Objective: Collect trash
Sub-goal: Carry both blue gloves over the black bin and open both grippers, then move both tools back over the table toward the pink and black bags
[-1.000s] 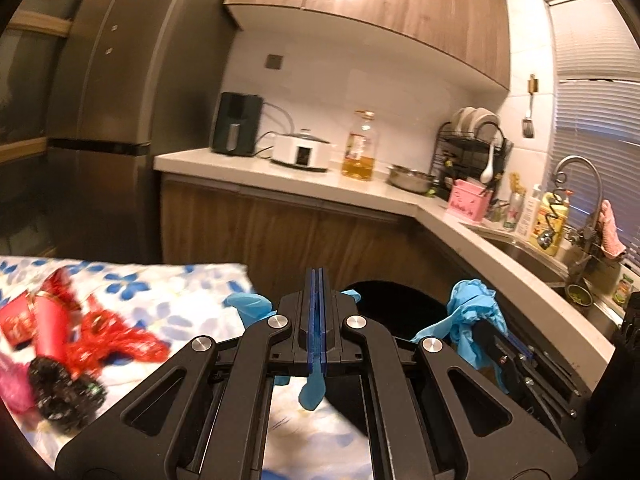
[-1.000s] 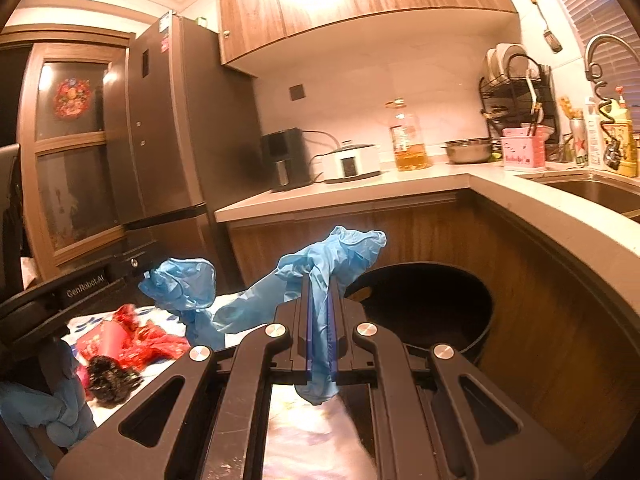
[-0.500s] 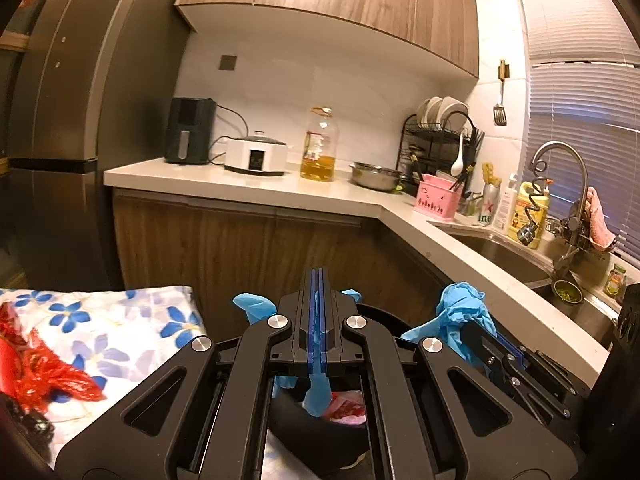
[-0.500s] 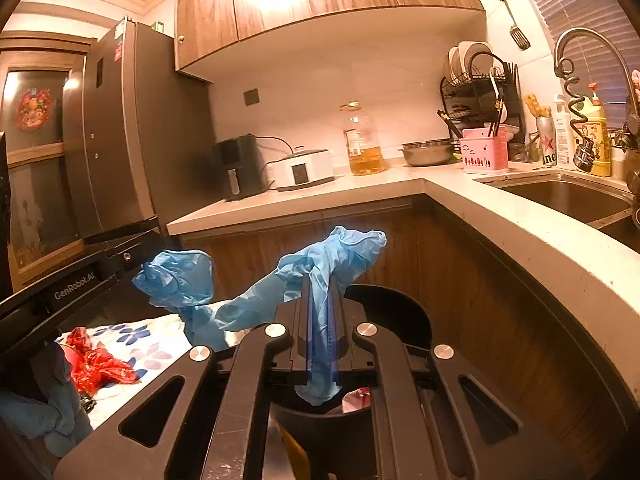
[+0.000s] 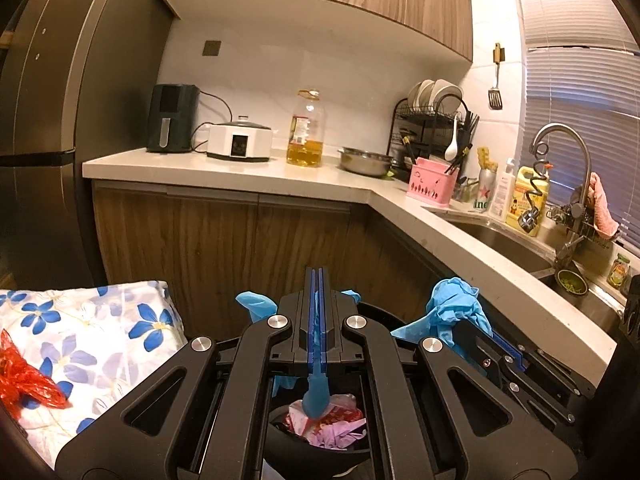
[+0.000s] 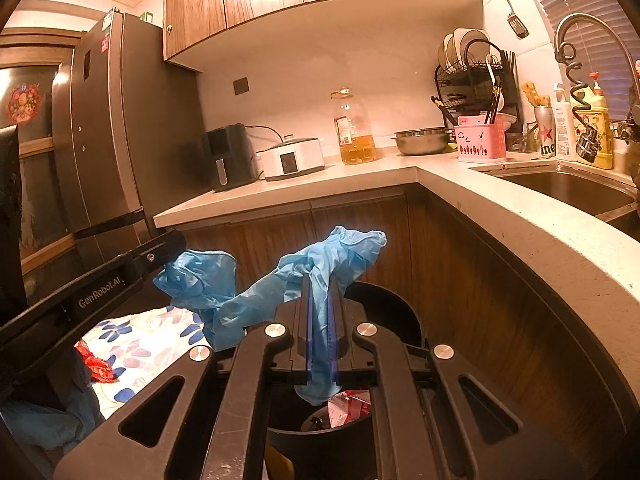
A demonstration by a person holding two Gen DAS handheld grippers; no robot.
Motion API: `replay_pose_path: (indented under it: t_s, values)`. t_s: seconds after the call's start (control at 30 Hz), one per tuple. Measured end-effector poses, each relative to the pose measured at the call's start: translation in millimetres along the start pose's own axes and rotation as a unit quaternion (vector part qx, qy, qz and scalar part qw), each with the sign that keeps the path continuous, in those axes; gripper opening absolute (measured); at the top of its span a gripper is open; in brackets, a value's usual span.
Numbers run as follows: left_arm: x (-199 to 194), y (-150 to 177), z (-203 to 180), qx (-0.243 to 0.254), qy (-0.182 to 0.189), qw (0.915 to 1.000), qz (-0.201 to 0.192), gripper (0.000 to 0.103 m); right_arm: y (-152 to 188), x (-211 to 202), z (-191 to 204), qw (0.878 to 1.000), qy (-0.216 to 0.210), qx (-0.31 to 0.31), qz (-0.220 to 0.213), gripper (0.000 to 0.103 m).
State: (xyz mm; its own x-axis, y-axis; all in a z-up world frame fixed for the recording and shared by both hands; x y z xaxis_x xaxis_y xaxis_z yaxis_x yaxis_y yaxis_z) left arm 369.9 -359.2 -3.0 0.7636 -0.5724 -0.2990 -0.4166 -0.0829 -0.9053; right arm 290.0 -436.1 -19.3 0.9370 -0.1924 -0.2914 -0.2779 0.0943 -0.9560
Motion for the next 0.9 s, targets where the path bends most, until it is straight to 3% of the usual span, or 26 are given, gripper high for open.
replay_pose_path:
  t_s: [0.5,0.63,0.7,0.83,0.87,0.9]
  values:
    - [27.9,17.7,-1.1,0.011,-0.001,0.9996,0.026,0.001,3.5,15.7,2.7,1.000,-0.014,-0.006,0.006,0.008]
    - [32.9,24.0,-1.0,0.014,0.001,0.9993,0.034,0.001,4.0,18.1,-0.8,1.000,-0.009,-0.006,0.007,0.016]
    - [35.5,26.6,-0.3,0.015,-0.001,0.9991,0.039,0.001,4.7,18.0,-3.9,1.000,-0.005,-0.003,0.006,0.031]
    - [40.6,32.0,0.9,0.024,-0.008,0.9984,0.050,0.001,4.6,14.8,-11.1,1.000,0.012,0.005,0.003,0.044]
    - [41.8,32.9,2.6,0.026,-0.014,0.9982,0.052,0.003,4.8,14.2,-13.2,1.000,0.016,0.007,0.003,0.050]
    - [42.8,33.9,5.6,0.026,-0.020,0.9980,0.054,0.012,4.7,12.8,-15.5,1.000,0.020,0.008,0.002,0.051]
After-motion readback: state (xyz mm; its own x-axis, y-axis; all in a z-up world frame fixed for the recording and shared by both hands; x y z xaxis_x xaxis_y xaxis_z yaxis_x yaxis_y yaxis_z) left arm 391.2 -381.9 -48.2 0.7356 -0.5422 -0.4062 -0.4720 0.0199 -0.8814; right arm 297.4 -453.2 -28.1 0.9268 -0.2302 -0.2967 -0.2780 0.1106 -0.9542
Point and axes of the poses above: each gripper's, at about its wrist camera, not at the fingertips, and x roughly the way its jaws point, z to its left, y to its underside, the point moved 8 cm from there along x, roughly the way its jaws point, and after that the axes turned 9 degrees about -x, right-handed, at the moved point
